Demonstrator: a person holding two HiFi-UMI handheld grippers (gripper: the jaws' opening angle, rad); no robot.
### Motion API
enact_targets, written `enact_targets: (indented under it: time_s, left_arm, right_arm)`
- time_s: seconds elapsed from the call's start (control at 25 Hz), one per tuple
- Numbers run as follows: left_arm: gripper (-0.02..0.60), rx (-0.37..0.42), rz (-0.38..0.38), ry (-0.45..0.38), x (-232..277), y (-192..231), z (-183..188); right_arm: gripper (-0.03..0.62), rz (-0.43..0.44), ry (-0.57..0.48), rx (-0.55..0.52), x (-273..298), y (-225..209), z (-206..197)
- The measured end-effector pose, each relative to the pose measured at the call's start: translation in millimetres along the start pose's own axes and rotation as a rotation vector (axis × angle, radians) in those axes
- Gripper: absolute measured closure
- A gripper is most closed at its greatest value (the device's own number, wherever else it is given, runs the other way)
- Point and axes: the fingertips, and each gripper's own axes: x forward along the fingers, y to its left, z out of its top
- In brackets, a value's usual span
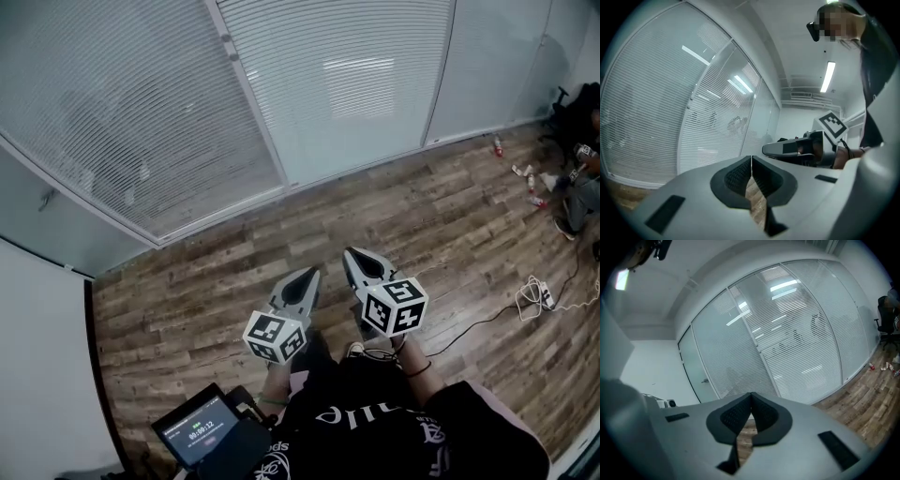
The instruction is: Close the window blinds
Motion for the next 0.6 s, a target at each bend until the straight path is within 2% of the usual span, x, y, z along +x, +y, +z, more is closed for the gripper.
enact_targets:
  time_s: [0.2, 0.6]
  left_arm:
    - [0.578, 0.011, 0.003, -0.009, 0, -15, -1]
    - [0.578, 0.012, 0.016, -0.016, -7, -26, -5]
  right_arm:
    - [0.577, 0.014, -0.010, -0.037, -15, 1, 1]
    - [0.577, 0.021, -0.007, -0.046, -27, 2, -4]
